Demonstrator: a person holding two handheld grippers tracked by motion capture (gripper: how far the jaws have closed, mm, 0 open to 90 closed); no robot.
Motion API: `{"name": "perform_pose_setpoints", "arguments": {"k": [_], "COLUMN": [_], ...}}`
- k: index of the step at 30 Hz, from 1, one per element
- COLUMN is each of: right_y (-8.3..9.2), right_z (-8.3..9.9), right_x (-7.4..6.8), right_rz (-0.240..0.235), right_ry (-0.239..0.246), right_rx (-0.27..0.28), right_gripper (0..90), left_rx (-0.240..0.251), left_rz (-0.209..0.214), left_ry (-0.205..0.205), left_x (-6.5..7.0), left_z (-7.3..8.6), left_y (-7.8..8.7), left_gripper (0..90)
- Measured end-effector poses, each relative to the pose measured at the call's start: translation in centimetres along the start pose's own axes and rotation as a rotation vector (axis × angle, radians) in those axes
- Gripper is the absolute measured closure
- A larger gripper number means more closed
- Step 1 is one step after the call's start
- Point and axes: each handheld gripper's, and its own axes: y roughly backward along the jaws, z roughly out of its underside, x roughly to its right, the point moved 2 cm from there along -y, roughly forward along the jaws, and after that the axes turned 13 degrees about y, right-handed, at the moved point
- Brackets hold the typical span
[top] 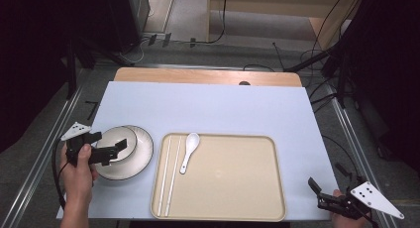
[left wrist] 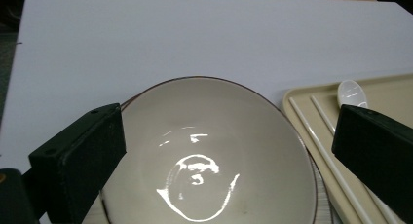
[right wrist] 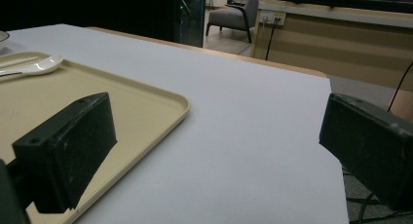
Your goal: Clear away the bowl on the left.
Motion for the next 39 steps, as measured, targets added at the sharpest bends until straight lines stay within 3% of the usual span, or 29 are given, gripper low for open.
{"name": "perform_pose_setpoints", "arguments": {"k": [4,12,13,14,15,18,19,20,25,31,33,39], "right_y": [0.4,0.9,0.9,0.8,0.8,0.6,0.5,0.4,0.5,0.4,0.4,0.3], "right_z": [0.0,0.2,0.2,0.2,0.1,-0.1,-0.2,-0.2,-0.3,-0.2,-0.2,-0.2], "right_x": [-0.1,0.0,0.0,0.1,0.0,-0.1,-0.2,-0.3,-0.4,-0.3,-0.3,-0.3], "right_rz": [0.005,0.012,0.015,0.017,0.018,0.014,0.011,0.007,0.012,0.009,0.007,0.007], "right_ry": [0.004,0.002,0.001,0.001,-0.003,0.001,0.008,0.009,0.009,0.004,0.006,0.007], "right_rx": [-0.004,-0.008,-0.007,-0.003,-0.004,-0.003,-0.005,-0.007,0.0,-0.003,-0.003,-0.003], "right_gripper": [0.2,0.2,0.2,0.2,0.2,0.2,0.2,0.2,0.2,0.2,0.2,0.2], "left_rx": [0.023,-0.029,-0.029,-0.053,-0.065,-0.077,-0.079,-0.079,-0.117,-0.14,-0.144,-0.159], "left_rz": [-0.003,-0.067,-0.067,-0.109,-0.124,-0.148,-0.148,-0.148,-0.138,-0.133,-0.148,-0.107], "left_ry": [0.033,0.122,0.122,0.143,0.152,0.178,0.223,0.223,0.264,0.27,0.284,0.304], "left_x": [-0.9,-2.8,-2.8,-3.1,-3.3,-3.7,-4.2,-4.2,-4.8,-5.0,-5.2,-5.3], "left_z": [-0.4,-0.2,-0.2,-0.1,0.0,0.2,0.4,0.4,0.8,0.9,1.0,1.1], "left_y": [0.4,-0.7,-0.7,-1.0,-1.0,-1.3,-1.4,-1.4,-2.1,-2.2,-2.4,-2.4], "left_gripper": [0.0,8.1,12.8,16.0,18.2,32.6,40.1,46.3,54.8,62.6,65.0,70.7]}}
